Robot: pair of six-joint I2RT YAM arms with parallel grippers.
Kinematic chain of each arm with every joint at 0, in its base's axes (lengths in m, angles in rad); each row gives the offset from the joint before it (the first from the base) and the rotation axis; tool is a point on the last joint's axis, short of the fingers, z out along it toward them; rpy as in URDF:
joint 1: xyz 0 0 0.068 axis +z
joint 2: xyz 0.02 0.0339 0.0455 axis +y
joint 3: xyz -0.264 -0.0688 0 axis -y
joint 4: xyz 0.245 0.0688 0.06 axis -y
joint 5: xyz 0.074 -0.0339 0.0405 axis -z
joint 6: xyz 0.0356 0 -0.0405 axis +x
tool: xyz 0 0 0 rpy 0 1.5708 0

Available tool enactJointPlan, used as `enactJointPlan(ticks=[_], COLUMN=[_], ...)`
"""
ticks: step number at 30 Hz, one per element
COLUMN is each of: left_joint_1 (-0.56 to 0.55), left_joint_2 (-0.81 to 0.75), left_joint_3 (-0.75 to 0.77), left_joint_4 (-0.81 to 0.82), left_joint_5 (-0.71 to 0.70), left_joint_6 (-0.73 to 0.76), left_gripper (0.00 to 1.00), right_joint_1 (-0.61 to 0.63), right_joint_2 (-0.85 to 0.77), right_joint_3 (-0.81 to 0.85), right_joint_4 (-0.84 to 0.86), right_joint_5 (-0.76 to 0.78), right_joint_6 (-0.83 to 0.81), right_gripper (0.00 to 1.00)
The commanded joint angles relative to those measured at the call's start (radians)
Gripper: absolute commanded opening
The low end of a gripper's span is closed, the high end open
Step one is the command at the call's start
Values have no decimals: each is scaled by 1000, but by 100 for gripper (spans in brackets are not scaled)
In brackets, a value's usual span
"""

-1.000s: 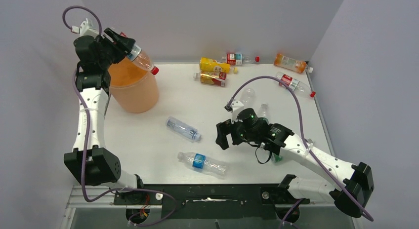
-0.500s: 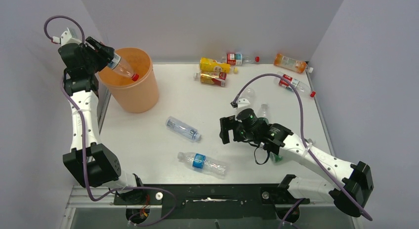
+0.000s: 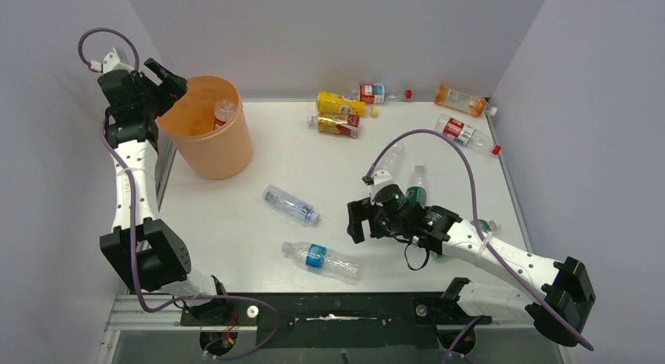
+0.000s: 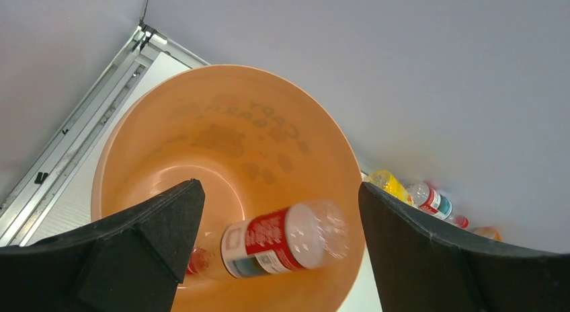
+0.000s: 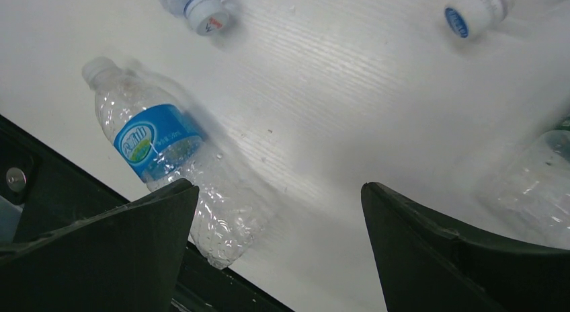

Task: Put the plastic bottles in the bin
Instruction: Place the plastic bottle in the trash bin, then pick up the plastic bottle at the center of the board.

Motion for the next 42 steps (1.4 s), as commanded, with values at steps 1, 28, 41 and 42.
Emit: enactJointPlan(ticks=[1,28,41,42], left_joint_1=[-6,-579,-597,-597], left_joint_2=[-41,-583,-660,-653], left_joint_3=[63,-661,-717,-725], left_joint_4=[-24,-102,-79,-61], left_joint_5=[29,4,47,61], left_joint_6=[11,-158,-199,-211], left_gripper=[86,86,86,86], right_joint_1=[45,377,415,415], right_joint_2=[-41,262,319,318], right_joint_3=[-57,-85,-77,-74], right_joint_4=[98,176,200,199], right_joint_5=[-81,-60,-50,-48], right_joint_6=[-28,-102,-76,-74], right_gripper=[98,98,60,56])
